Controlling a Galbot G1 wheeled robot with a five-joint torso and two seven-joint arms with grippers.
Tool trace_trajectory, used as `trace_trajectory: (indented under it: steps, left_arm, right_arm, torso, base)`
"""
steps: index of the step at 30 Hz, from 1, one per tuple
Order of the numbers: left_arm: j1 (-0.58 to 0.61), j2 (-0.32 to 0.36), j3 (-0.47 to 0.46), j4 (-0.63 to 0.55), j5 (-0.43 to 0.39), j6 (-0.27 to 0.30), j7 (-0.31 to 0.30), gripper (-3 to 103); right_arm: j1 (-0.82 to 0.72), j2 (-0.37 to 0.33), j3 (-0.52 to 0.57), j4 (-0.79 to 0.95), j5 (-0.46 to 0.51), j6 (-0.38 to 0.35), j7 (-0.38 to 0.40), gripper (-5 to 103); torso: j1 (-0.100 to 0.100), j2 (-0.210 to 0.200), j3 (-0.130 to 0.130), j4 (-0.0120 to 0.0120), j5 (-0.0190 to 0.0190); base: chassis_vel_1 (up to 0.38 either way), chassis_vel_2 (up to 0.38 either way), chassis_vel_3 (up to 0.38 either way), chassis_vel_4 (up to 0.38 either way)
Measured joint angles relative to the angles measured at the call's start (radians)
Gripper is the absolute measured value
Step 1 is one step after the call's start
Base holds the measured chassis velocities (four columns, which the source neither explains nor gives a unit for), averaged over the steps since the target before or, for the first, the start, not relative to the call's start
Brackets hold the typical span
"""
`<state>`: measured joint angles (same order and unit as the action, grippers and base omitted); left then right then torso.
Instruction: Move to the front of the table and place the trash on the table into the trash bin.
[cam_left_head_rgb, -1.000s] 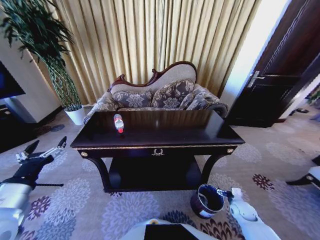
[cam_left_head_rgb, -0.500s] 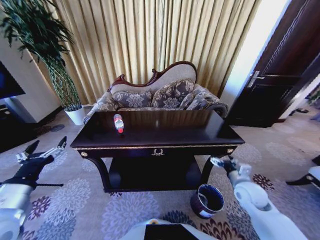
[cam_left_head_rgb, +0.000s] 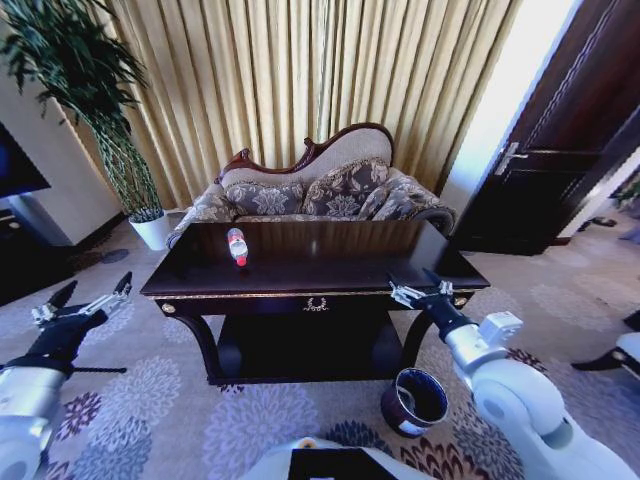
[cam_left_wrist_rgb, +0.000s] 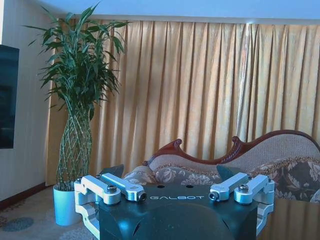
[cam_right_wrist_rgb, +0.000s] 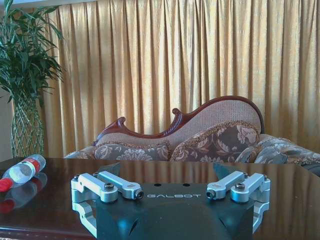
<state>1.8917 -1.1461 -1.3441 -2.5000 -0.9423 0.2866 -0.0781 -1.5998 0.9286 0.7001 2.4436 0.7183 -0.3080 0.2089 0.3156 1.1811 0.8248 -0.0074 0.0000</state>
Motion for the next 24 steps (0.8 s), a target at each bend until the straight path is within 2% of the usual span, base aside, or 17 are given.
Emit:
trace_trajectory:
  steps: [9, 24]
  left_arm:
    - [-0.009, 0.016, 0.008, 0.0, -0.007, 0.027, -0.01, 100]
    - [-0.003, 0.017, 0.012, 0.0, -0.003, 0.032, -0.011, 100]
  right_arm:
    - [0.004, 0.048, -0.008, -0.025, -0.019, 0.012, 0.004, 100]
    - [0.004, 0.055, -0.008, -0.027, -0.033, 0.012, 0.004, 100]
  torso:
    - [0.0, 0.0, 0.0, -0.0001, 0.0]
    - [0.0, 0.0, 0.0, 0.0, 0.0001]
  base:
    - [0.0, 0.0, 0.0, 0.0]
    - [-0.002, 0.003, 0.003, -0.002]
